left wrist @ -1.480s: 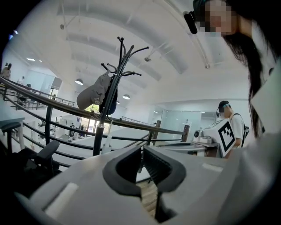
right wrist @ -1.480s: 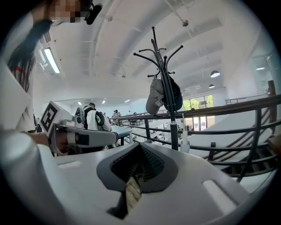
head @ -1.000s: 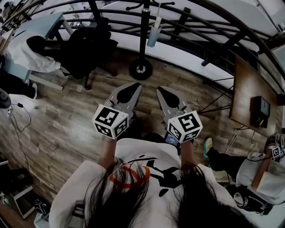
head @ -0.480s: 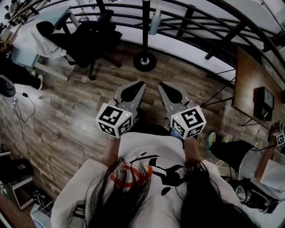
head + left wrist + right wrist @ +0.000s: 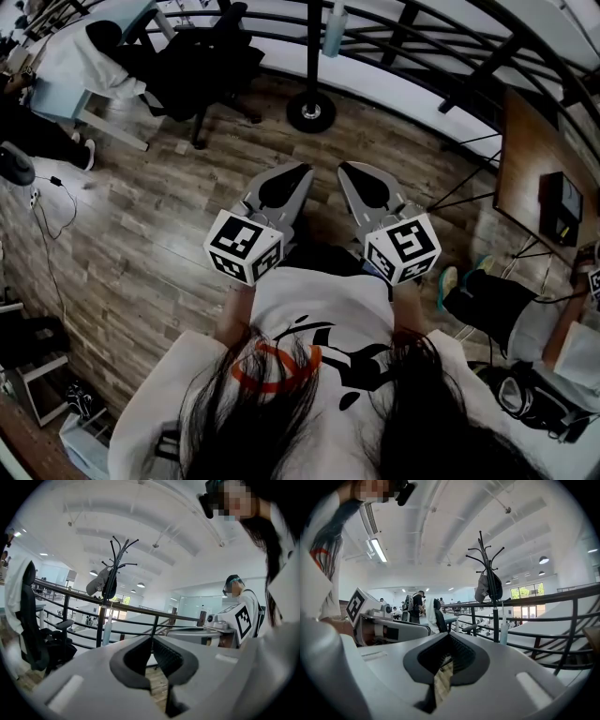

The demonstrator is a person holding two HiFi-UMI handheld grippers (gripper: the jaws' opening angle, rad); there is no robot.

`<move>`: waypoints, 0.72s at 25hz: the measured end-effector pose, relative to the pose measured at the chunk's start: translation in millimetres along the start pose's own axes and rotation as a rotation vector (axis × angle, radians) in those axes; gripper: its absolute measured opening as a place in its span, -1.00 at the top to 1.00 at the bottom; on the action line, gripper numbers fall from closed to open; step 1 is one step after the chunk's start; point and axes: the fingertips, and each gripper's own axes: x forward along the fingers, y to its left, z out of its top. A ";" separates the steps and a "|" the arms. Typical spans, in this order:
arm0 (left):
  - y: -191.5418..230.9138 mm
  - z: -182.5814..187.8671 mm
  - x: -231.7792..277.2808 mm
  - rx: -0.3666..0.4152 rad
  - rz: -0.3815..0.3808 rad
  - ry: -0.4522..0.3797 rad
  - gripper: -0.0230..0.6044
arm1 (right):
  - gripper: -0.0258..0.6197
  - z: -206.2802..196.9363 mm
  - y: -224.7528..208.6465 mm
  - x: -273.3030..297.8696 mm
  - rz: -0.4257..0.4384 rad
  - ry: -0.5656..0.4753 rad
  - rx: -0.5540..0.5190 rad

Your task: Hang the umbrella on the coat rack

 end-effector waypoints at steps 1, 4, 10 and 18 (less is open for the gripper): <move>-0.9 -0.2 -2.4 0.001 0.002 -0.001 0.90 | 0.90 -0.1 1.8 -0.5 0.002 0.000 -0.001; -2.8 0.1 -8.7 0.001 0.008 -0.005 0.90 | 0.90 0.3 5.8 -1.7 0.006 0.000 -0.007; -3.5 -0.1 -16.8 -0.001 0.014 -0.014 0.89 | 0.89 -0.8 11.3 -1.1 0.008 0.007 -0.018; 0.2 2.7 -24.3 -0.001 0.018 -0.024 0.89 | 0.89 1.2 12.3 2.2 -0.001 0.010 -0.027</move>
